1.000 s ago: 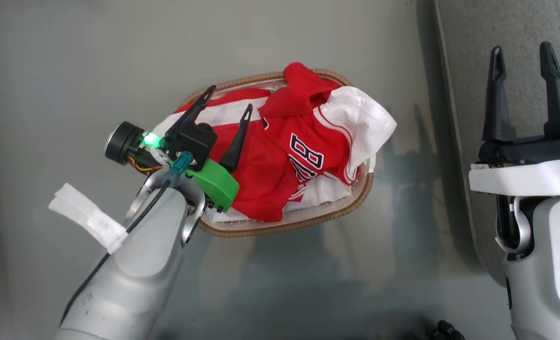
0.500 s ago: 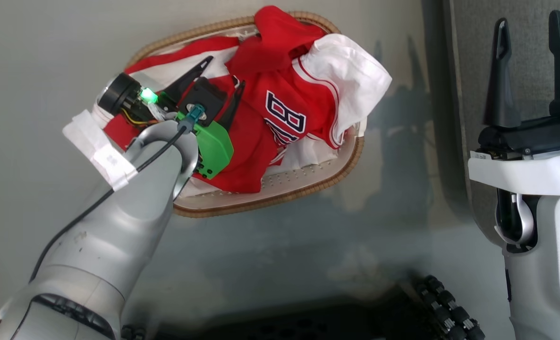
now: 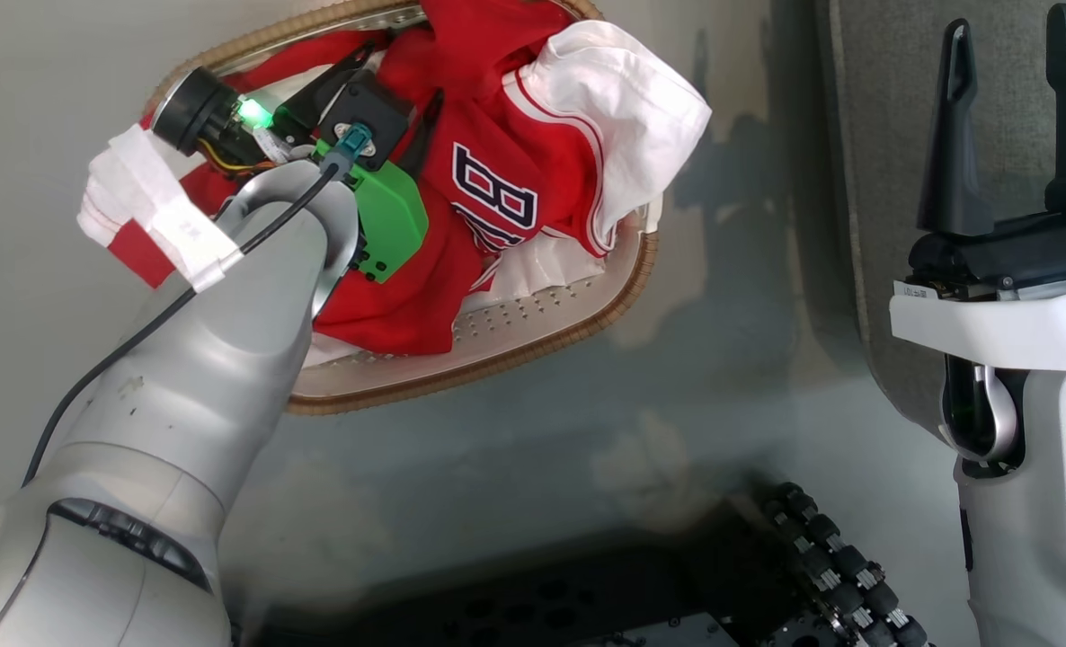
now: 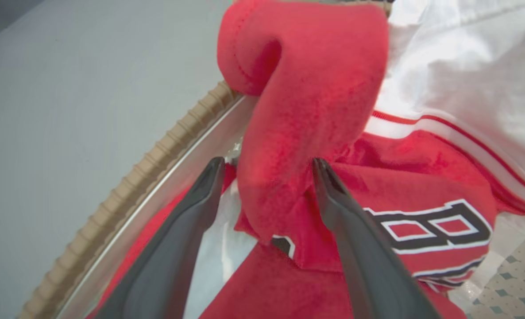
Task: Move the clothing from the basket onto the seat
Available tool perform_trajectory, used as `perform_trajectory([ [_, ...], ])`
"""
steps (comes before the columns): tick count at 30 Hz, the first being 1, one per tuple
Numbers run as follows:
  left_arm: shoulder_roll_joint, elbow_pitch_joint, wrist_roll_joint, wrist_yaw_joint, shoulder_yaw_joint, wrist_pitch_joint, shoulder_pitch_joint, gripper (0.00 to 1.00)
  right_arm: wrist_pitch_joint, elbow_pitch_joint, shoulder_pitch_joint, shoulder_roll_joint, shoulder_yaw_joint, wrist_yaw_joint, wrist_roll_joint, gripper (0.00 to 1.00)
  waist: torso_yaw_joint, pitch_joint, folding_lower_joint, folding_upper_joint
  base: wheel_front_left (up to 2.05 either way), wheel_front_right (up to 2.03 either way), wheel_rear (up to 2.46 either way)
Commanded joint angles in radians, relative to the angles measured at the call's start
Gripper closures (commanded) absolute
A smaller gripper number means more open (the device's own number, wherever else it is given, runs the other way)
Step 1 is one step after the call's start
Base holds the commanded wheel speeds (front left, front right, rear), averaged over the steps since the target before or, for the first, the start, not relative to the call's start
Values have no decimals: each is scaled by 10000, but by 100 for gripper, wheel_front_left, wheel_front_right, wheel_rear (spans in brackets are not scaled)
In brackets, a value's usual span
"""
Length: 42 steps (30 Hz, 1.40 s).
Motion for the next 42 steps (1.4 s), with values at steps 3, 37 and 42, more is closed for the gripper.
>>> perform_trajectory([
  [3,-83,-10,-244,-32,-163,-7,-231,0,-48,57,-118,-34,-3,1,111,0,-129,72,-1,0,0,0,0],
  [37,1439,-5506,-390,-32,-195,-8,4276,100,-48,2194,1457,-40,102,-1,-628,0,1555,-5135,-1,0,0,0,0],
  [42,1805,-6146,-365,-32,-257,-8,4855,100,-49,2591,2084,-40,258,-1,-635,0,1682,-6427,-1,0,0,0,0],
])
